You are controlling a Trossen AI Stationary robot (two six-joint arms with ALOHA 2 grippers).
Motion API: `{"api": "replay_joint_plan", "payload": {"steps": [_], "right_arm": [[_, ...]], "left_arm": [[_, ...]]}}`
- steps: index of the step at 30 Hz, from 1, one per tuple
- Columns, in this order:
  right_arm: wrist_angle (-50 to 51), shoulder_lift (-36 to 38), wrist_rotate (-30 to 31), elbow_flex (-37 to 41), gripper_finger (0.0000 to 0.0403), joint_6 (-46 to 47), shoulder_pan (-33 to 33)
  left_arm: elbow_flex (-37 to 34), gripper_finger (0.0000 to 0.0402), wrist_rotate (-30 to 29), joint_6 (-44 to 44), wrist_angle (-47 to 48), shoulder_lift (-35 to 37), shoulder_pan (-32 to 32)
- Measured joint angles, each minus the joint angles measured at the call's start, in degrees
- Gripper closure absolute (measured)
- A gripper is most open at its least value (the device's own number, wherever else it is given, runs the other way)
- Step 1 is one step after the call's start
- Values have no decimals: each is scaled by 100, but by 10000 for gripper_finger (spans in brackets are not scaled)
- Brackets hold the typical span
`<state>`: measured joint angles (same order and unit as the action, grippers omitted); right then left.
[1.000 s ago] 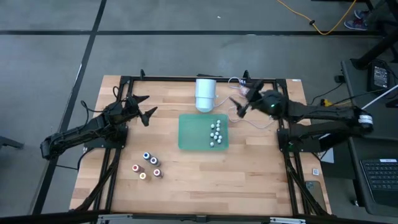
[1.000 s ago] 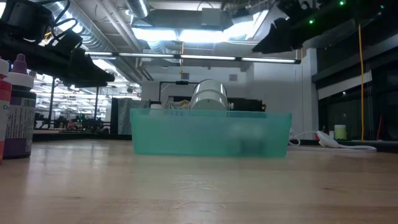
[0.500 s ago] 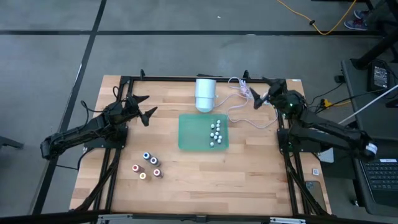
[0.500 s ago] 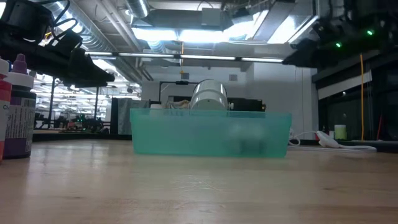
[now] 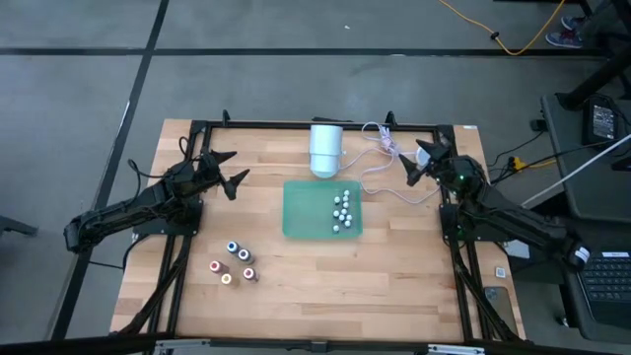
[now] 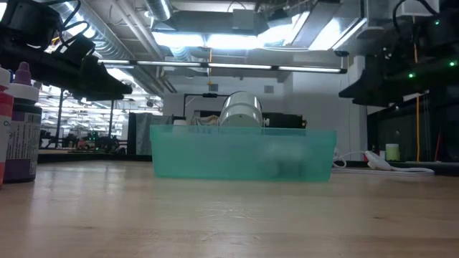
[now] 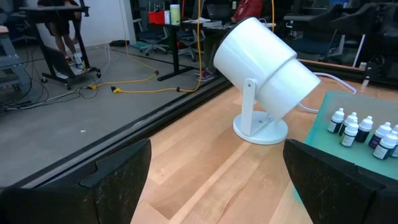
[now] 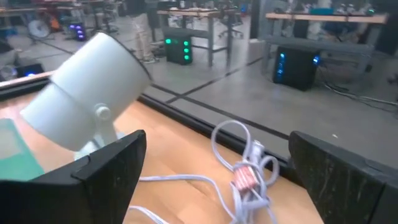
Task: Pick & Place food coloring
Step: Put the large blue food coloring bottle into the green bin
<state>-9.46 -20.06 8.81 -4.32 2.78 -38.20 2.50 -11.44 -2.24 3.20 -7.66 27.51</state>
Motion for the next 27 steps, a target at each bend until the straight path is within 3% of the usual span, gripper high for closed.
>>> {"api": "replay_joint_plan", "payload": {"steps": [11,27], "right_arm": [[308,497,-137,394,10,462,-303],[681,495,-43,394,10,68,-364]], "left_arm": [[0,41,0,0,0,2,0],[0,41,0,0,0,1,-1]]}}
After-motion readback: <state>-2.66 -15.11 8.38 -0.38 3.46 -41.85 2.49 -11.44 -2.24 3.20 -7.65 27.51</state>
